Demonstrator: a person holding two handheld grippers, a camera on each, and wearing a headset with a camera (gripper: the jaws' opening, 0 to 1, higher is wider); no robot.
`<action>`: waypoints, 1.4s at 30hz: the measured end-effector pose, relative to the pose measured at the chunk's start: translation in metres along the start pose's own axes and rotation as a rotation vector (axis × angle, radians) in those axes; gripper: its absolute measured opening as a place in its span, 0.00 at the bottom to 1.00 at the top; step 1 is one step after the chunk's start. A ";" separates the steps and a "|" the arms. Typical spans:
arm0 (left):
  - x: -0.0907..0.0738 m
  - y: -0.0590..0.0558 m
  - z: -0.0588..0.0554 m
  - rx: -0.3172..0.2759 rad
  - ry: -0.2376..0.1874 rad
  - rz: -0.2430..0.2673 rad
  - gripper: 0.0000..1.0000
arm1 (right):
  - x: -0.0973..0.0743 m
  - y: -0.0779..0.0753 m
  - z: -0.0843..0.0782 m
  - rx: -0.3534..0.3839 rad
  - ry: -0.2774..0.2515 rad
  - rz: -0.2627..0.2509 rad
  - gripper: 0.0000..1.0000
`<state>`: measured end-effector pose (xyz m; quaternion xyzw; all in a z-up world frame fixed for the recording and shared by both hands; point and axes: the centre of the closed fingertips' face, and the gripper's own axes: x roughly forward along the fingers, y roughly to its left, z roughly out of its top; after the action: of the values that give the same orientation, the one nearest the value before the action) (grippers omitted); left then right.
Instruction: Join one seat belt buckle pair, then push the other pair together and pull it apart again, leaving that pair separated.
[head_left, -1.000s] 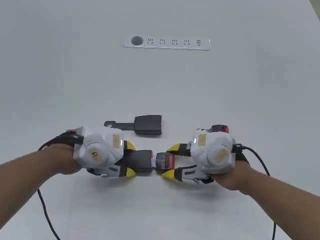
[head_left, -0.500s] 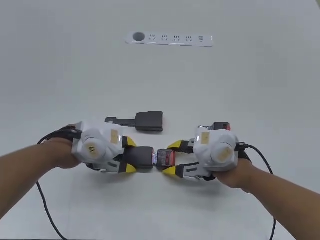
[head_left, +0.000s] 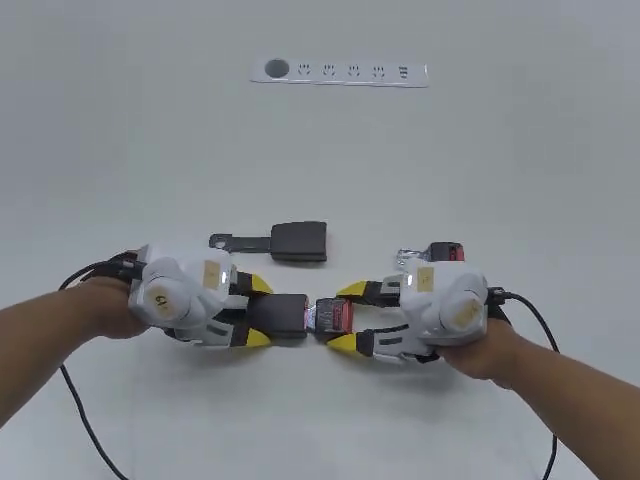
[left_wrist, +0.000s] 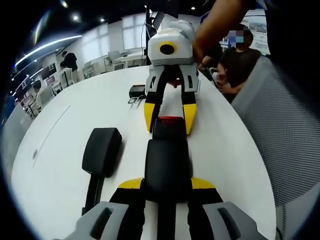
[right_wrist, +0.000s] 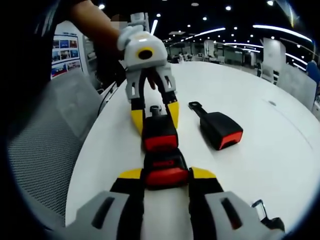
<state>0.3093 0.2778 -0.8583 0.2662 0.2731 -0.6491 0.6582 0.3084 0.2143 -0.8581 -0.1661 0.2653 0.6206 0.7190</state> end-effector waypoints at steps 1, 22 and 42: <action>0.000 0.000 0.001 -0.003 -0.003 0.000 0.33 | 0.000 0.000 0.000 0.001 -0.004 0.001 0.33; -0.002 -0.004 0.003 -0.008 -0.040 -0.030 0.33 | -0.001 0.002 0.000 -0.009 -0.047 -0.007 0.32; -0.003 -0.003 0.002 -0.010 -0.057 -0.035 0.33 | -0.002 0.002 0.000 -0.024 -0.057 -0.030 0.33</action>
<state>0.3062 0.2784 -0.8551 0.2395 0.2620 -0.6666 0.6555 0.3058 0.2130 -0.8571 -0.1610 0.2347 0.6174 0.7333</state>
